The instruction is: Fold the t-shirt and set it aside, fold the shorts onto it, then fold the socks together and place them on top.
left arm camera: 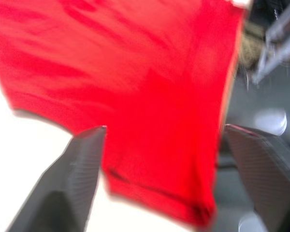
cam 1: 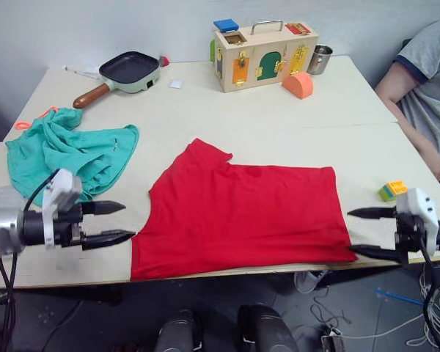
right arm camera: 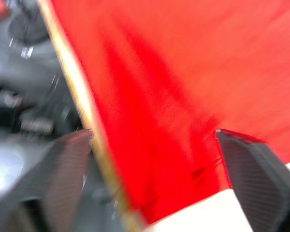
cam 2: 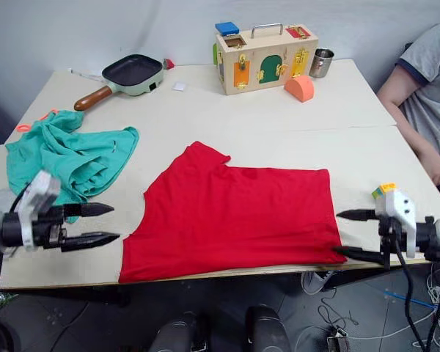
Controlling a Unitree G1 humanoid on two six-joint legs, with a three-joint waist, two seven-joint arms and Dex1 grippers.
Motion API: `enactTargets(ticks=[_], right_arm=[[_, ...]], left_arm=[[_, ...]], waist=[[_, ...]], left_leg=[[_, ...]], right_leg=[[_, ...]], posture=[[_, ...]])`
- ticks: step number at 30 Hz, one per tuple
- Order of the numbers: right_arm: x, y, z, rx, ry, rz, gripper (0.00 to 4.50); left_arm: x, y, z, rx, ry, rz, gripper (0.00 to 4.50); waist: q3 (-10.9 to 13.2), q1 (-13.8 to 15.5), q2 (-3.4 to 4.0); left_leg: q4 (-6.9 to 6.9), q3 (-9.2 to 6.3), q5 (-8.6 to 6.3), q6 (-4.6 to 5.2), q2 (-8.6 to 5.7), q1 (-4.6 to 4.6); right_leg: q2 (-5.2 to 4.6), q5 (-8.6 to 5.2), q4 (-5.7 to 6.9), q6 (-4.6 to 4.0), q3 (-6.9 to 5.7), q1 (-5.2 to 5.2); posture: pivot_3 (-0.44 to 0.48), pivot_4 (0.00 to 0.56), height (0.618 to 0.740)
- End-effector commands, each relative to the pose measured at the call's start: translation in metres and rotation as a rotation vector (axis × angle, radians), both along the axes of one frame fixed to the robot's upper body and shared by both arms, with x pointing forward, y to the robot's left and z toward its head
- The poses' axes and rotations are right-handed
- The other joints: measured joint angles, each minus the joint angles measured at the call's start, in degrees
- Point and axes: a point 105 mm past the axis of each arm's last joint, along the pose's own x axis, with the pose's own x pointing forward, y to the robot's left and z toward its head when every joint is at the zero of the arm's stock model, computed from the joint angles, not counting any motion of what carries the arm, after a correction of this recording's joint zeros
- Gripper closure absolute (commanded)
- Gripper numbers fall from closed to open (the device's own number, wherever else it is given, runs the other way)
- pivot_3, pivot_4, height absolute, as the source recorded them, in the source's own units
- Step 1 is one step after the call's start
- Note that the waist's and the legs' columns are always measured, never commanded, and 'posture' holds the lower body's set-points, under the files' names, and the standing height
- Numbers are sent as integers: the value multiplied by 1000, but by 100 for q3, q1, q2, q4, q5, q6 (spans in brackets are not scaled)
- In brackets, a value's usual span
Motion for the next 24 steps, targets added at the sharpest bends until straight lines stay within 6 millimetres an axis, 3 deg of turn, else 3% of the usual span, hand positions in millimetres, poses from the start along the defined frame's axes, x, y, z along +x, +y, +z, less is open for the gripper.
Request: enactTargets(ticks=[1, 3, 5, 11, 16, 24], right_arm=[[35, -13, 13, -28, -145, -105, 0], [65, -14, 17, -69, -210, -162, 0], [83, -10, 20, -93, -219, -167, 0], [124, -6, 19, -99, -198, -299, 0], [141, -4, 15, -101, -140, -395, 0], [151, 7, 12, -59, -77, -436, 0]], left_arm=[[37, -5, 17, -41, -63, 62, 17], [70, -9, 19, -31, -100, 116, 17], [96, -10, 12, -4, -113, 172, 17], [146, -23, -7, 41, -129, 266, 17], [165, -32, -11, 48, -107, 302, 17], [167, -39, -27, 71, -55, 260, 17]], waist=[[5, -4, -6], [11, -16, -14], [16, -22, -21], [32, -25, -47], [40, -27, -62], [40, -35, -61]], left_leg=[[4, 1, 7, 8, 0, 4], [8, 8, 16, 2, 1, -5], [14, 21, 24, 0, -3, -2], [19, 45, 40, -7, 2, -43], [79, 45, 38, 2, 2, -116], [111, 40, 38, 4, 6, -139]], right_leg=[[0, 0, 8, 0, 0, 2], [12, 0, 7, 1, 0, -5], [20, 2, 18, 5, 8, -9], [37, -9, 54, 7, 36, -76], [29, -7, 92, 10, 36, -133], [30, -6, 116, 11, 34, -150]], posture=[[0, 150, 740], [0, 150, 740], [0, 150, 740], [0, 150, 740], [0, 150, 740], [0, 150, 740]])
